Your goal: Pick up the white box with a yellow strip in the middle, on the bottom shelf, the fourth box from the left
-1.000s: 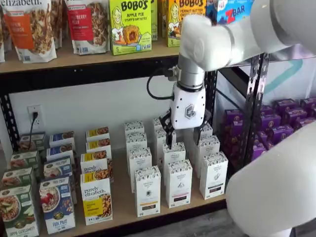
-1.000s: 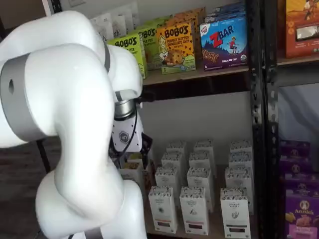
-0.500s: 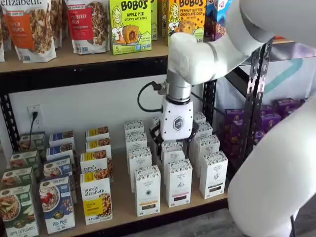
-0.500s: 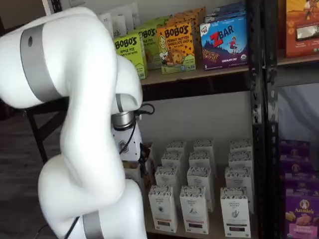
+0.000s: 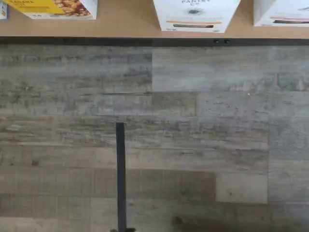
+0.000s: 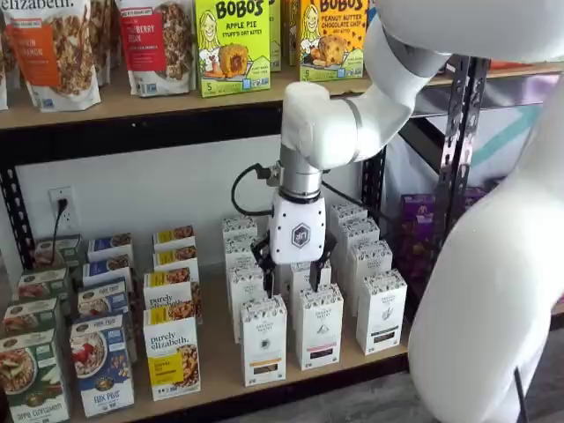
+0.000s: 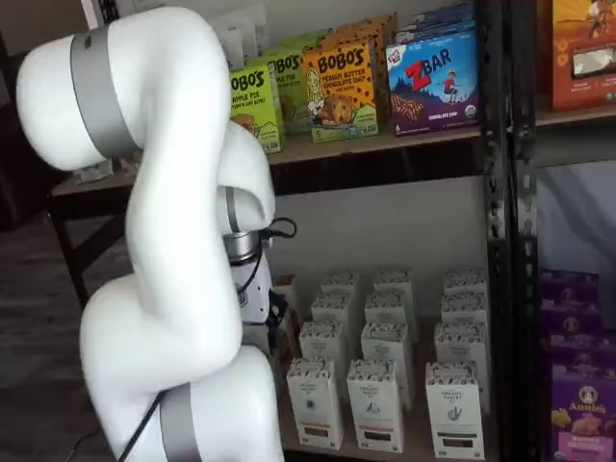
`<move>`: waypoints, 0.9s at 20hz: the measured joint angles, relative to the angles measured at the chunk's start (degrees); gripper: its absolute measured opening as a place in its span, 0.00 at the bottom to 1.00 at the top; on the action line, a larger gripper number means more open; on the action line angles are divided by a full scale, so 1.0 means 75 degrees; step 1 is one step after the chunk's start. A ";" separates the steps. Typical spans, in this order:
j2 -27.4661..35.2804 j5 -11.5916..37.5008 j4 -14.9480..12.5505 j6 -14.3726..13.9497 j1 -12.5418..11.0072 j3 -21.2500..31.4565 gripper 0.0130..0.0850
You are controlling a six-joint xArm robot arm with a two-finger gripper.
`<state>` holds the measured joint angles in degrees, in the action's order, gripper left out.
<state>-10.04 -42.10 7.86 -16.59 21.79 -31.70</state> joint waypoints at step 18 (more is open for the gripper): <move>0.2938 0.1618 -0.0068 0.0431 -0.0334 -0.0964 1.00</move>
<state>12.00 -29.96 7.35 -13.36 19.28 -38.93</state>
